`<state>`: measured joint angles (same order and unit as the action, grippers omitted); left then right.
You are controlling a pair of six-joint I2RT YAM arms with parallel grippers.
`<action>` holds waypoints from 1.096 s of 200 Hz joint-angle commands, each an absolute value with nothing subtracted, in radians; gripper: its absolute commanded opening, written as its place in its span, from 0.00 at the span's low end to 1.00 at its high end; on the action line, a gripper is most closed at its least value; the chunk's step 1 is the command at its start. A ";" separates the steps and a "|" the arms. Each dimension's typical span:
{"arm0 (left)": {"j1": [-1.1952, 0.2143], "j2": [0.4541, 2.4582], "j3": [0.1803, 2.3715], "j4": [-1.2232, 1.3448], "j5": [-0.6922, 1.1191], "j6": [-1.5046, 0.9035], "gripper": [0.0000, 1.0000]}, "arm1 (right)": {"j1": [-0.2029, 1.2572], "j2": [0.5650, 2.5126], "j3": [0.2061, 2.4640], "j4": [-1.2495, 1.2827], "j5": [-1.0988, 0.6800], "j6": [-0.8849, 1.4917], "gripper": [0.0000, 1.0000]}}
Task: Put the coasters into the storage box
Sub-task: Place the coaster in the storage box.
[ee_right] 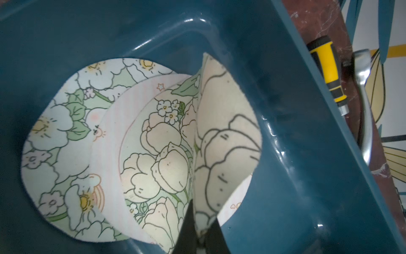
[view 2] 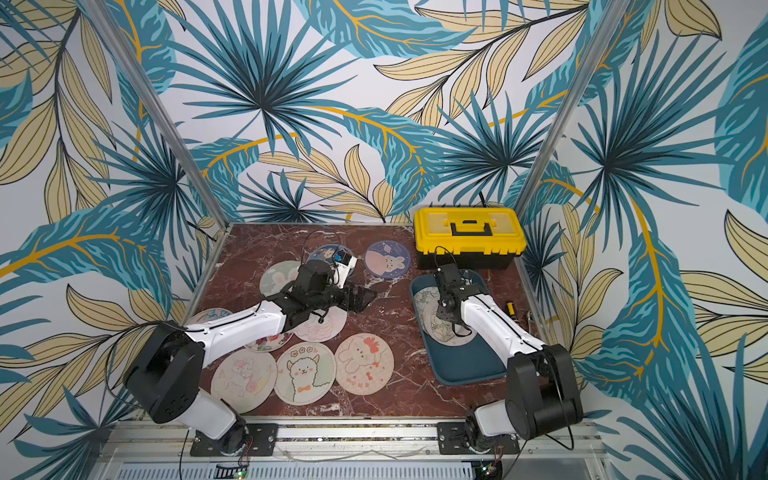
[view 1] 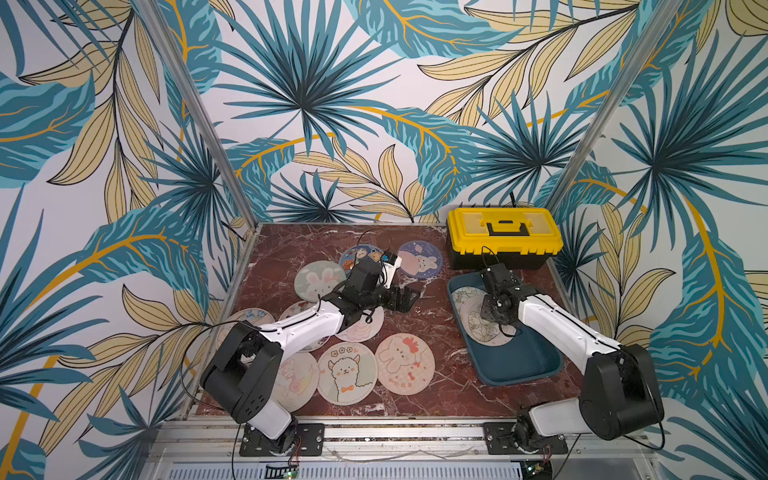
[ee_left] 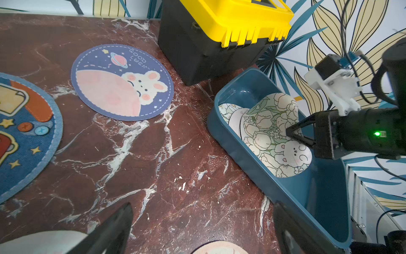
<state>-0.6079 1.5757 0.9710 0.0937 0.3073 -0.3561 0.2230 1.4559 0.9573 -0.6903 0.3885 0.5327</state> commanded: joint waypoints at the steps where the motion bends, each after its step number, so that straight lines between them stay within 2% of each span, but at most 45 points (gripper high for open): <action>1: -0.606 1.580 0.982 0.114 0.306 -0.360 0.99 | 0.221 1.507 0.940 -0.708 0.388 0.547 0.14; 20: -0.607 1.583 0.982 0.114 0.305 -0.359 0.99 | 0.221 1.543 0.952 -0.711 0.370 0.546 0.22; 81: -0.609 1.573 0.969 0.114 0.297 -0.346 0.99 | 0.221 1.564 0.990 -0.756 0.399 0.532 0.62; 118: -0.609 1.569 0.967 0.114 0.292 -0.351 0.99 | 0.221 1.547 1.010 -0.796 0.422 0.534 0.78; 152: -0.610 1.567 0.961 0.114 0.292 -0.357 0.99 | 0.221 1.511 1.044 -0.897 0.480 0.541 0.85; 177: -0.609 1.556 0.944 0.110 0.319 -0.356 0.99 | 0.221 1.461 1.057 -0.964 0.512 0.540 0.86; 219: -0.612 1.523 0.901 0.043 0.321 -0.337 0.99 | 0.222 1.365 1.066 -0.954 0.393 0.492 0.86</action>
